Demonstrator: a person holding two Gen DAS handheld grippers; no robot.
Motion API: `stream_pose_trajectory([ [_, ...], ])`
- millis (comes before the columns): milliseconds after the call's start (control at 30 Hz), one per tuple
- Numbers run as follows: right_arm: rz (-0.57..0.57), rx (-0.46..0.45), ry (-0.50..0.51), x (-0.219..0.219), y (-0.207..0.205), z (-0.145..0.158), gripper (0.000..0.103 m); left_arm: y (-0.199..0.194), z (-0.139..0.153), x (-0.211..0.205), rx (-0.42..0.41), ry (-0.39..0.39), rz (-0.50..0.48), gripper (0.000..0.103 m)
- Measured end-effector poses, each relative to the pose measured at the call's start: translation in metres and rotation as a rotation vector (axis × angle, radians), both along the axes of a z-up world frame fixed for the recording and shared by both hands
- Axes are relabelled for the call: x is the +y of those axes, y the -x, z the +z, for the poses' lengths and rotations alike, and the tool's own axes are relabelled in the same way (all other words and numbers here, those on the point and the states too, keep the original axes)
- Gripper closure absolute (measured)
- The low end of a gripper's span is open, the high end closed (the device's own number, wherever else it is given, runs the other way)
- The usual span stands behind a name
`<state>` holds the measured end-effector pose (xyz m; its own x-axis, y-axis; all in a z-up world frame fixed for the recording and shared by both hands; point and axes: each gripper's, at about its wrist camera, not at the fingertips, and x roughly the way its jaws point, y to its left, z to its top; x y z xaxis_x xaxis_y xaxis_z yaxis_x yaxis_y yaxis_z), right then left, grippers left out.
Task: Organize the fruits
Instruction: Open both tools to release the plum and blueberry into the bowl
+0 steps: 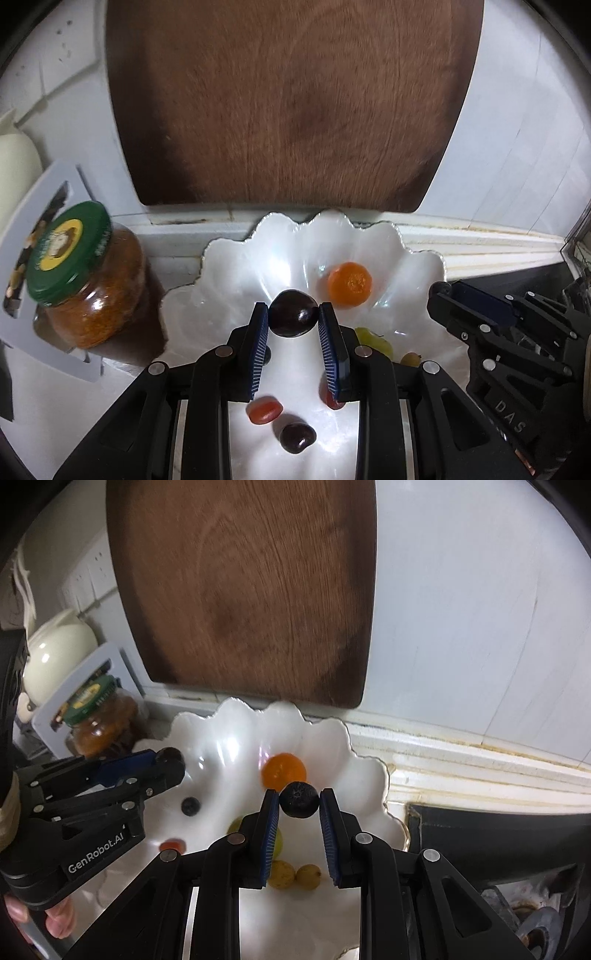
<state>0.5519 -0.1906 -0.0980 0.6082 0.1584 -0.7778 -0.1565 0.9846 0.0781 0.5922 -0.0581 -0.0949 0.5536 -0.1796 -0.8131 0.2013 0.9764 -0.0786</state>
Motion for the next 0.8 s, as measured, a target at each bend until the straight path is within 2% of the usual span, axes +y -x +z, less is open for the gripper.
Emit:
stream_pose_trajectory([
  [200, -0.025, 0.041, 0.003, -0.003, -0.006, -0.013, 0.079, -0.010, -0.010, -0.007, 0.046, -0.023, -0.023, 0.073],
  [233, -0.030, 0.045, 0.003, -0.003, -0.006, -0.013, 0.078, -0.009, -0.010, -0.008, 0.042, -0.034, -0.027, 0.069],
  [267, -0.035, 0.047, 0.004, -0.003, -0.006, -0.013, 0.077, -0.006, -0.009, -0.007, 0.030, -0.048, -0.024, 0.057],
  [300, -0.045, 0.053, 0.008, -0.004, -0.005, -0.013, 0.075, -0.005, -0.008, -0.006, 0.020, -0.054, -0.018, 0.053],
  [333, -0.056, 0.054, 0.013, -0.004, -0.003, -0.012, 0.066, -0.002, -0.006, -0.004, 0.008, -0.060, -0.008, 0.051],
  [400, -0.087, 0.043, 0.024, -0.007, 0.004, -0.010, 0.055, 0.004, -0.001, 0.001, -0.004, -0.067, 0.005, 0.048],
  [600, -0.133, -0.002, 0.005, -0.014, 0.032, 0.010, 0.052, 0.038, 0.027, 0.013, -0.096, -0.099, 0.034, 0.038],
  [700, -0.147, -0.057, 0.013, -0.014, 0.053, 0.027, 0.040, 0.062, 0.046, 0.019, -0.157, -0.121, 0.055, 0.031],
  [800, -0.156, -0.115, 0.023, -0.014, 0.077, 0.045, 0.034, 0.089, 0.063, 0.023, -0.219, -0.143, 0.082, 0.024],
])
